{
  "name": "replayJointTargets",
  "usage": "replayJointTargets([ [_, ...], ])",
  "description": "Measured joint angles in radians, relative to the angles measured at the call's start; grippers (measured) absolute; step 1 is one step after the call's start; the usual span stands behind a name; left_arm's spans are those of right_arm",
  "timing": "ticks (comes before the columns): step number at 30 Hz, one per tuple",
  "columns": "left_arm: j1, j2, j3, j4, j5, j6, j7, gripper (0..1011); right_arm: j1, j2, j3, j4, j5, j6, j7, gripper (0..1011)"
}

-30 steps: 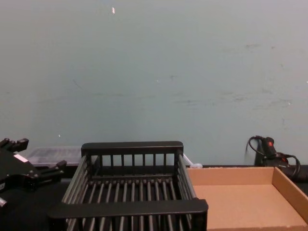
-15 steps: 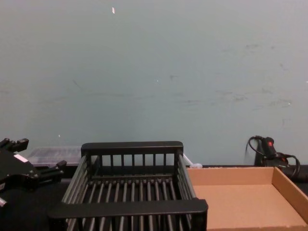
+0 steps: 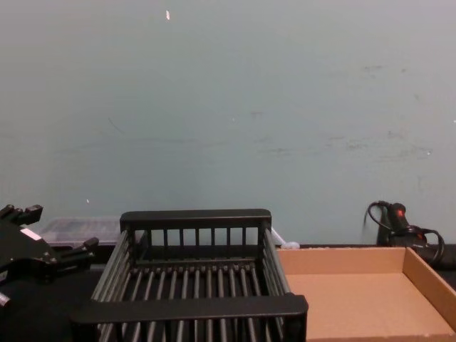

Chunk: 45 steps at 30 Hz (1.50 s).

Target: Pick up the white tape and place it into the black box , Pick up the silver tape and place it into the brown box.

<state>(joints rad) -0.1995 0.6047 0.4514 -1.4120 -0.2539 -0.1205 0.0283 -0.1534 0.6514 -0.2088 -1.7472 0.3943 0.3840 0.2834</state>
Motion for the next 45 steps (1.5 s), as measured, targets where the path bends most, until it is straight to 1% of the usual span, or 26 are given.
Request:
replayJointTargets([
  [14, 0.0, 0.0, 0.0, 0.0, 0.0, 0.0, 0.0, 1001, 0.005, -0.017, 0.002, 0.014, -0.032, 0.008, 0.032, 1002],
  [24, 0.0, 0.0, 0.0, 0.0, 0.0, 0.0, 0.0, 1001, 0.004, -0.022, 0.003, 0.02, -0.047, 0.003, 0.047, 1002],
  [45, 0.0, 0.0, 0.0, 0.0, 0.0, 0.0, 0.0, 1001, 0.003, -0.034, 0.011, 0.025, -0.054, 0.006, 0.053, 1002],
])
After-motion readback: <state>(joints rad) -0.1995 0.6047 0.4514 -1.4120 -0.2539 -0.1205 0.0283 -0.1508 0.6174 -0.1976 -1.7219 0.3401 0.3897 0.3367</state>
